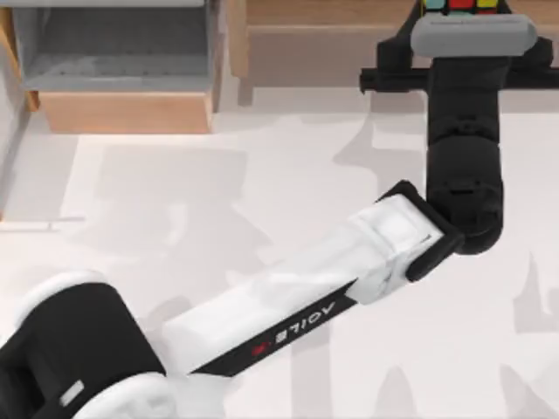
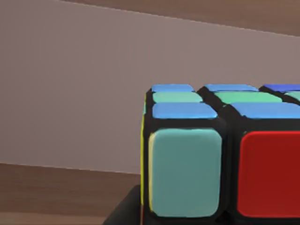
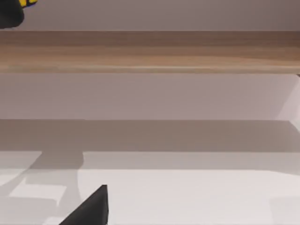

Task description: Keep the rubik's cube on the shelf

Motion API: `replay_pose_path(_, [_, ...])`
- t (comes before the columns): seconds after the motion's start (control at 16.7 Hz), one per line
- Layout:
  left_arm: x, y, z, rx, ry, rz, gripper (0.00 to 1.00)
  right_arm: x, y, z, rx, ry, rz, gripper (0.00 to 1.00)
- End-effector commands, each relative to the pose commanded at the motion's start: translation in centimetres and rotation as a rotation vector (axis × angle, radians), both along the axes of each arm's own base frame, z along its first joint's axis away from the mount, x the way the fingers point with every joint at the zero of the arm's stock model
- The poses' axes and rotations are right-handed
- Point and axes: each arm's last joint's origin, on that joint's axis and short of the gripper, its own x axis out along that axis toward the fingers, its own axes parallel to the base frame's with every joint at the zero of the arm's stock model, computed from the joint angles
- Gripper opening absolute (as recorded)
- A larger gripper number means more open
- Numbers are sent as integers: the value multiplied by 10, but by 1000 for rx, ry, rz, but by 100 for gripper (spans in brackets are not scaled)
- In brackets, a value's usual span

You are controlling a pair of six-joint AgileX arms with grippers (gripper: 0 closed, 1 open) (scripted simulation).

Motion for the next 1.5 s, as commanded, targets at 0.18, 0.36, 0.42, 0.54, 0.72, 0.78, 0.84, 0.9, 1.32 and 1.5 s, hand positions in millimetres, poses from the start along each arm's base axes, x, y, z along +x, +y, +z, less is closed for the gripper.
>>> replay_pose_path(0.18, [-65,-32,70,-180,-57,-184,0,0,0,0,0,0,0,100])
replay_pose_path(0.36, [-160,-44,161,-426,-101,-443,0,0,0,0,0,0,0,100])
replay_pose_path(0.42, [-196,-39,194,-521,-107,-544,0,0,0,0,0,0,0,100])
replay_pose_path(0.54, [-272,-12,263,-728,-102,-768,0,0,0,0,0,0,0,100])
replay_pose_path(0.72, [-369,78,363,-1082,-37,-1142,0,0,0,0,0,0,0,100])
replay_pose_path(0.78, [-391,120,394,-1212,4,-1276,0,0,0,0,0,0,0,100])
replay_pose_path(0.84, [-405,167,422,-1344,54,-1407,0,0,0,0,0,0,0,100])
replay_pose_path(0.9, [-409,216,448,-1484,117,-1541,0,0,0,0,0,0,0,100])
replay_pose_path(1.32, [-192,455,506,1969,-708,1779,0,0,0,0,0,0,0,100])
replay_pose_path(1.5, [-47,421,466,1607,-767,1260,0,0,0,0,0,0,0,100])
